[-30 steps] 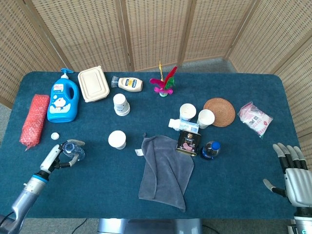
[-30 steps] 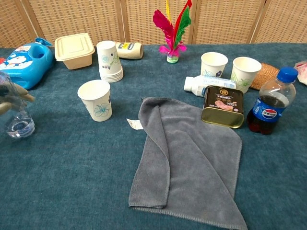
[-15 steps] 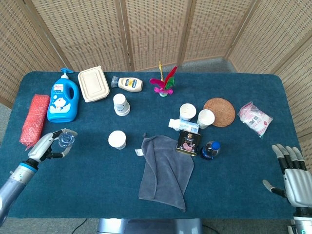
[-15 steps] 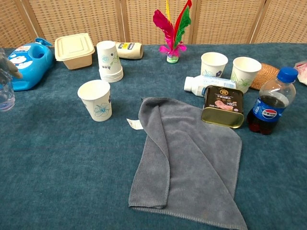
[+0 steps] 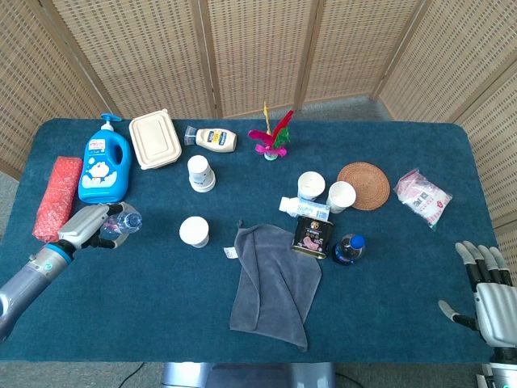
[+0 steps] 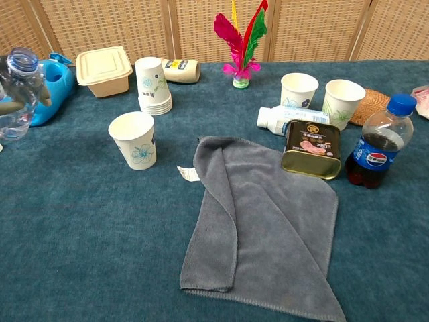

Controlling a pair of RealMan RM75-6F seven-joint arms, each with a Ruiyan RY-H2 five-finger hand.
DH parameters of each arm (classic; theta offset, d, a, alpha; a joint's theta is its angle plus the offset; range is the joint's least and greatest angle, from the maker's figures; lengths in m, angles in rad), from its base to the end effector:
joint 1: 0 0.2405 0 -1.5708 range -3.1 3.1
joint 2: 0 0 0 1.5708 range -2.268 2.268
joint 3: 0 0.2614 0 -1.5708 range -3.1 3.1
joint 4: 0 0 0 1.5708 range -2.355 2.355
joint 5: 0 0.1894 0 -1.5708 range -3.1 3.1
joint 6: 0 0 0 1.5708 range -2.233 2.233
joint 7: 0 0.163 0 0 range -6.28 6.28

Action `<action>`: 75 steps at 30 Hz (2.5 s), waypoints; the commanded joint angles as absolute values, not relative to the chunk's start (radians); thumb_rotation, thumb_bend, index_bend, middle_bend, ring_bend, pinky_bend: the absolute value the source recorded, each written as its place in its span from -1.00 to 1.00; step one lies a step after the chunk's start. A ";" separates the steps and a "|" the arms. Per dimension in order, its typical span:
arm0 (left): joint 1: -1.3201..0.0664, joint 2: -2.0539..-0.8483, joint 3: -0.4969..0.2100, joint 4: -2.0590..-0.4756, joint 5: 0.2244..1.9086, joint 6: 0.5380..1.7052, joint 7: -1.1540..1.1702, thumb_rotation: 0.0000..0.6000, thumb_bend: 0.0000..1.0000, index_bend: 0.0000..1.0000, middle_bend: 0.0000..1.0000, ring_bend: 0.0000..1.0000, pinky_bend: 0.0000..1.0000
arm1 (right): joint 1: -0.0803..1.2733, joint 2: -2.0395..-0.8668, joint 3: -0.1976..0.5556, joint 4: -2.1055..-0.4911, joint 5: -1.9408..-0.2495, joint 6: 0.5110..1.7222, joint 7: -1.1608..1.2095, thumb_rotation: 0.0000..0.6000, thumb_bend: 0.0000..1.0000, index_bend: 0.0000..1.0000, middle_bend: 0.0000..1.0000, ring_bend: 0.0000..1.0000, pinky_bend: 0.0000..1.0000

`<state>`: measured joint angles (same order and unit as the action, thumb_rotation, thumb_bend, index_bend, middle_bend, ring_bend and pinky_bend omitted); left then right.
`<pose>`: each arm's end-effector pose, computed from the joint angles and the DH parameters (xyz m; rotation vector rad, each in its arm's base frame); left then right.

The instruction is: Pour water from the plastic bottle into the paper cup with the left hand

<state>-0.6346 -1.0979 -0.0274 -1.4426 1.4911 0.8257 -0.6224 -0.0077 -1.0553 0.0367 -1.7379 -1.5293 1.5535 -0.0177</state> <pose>-0.2535 0.3449 0.1206 -1.7529 -1.4186 -0.9261 -0.2977 -0.1674 0.1963 1.3149 -0.9394 0.9205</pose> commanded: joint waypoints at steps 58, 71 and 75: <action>-0.974 -1.045 -0.064 -1.492 1.260 0.409 -0.093 1.00 0.25 -0.30 -0.28 -0.31 -0.19 | -0.046 -1.101 0.046 -1.654 -1.522 1.595 0.080 1.00 -0.62 -1.00 -1.00 -1.00 -1.00; -1.030 -1.052 -0.046 -1.497 1.195 0.383 0.019 1.00 0.26 -0.29 -0.27 -0.31 -0.19 | -0.056 -1.112 0.046 -1.635 -1.519 1.605 0.100 1.00 -0.62 -1.00 -1.00 -1.00 -1.00; -1.048 -1.057 -0.033 -1.493 1.177 0.373 0.054 1.00 0.26 -0.29 -0.27 -0.31 -0.19 | -0.057 -1.115 0.046 -1.630 -1.519 1.604 0.105 1.00 -0.62 -1.00 -1.00 -1.00 -1.00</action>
<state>-1.0412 -1.0546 -0.0386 -1.4950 1.1829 0.3776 0.0441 -0.0574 -1.1153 0.0463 -1.6304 -1.5185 1.6039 0.1050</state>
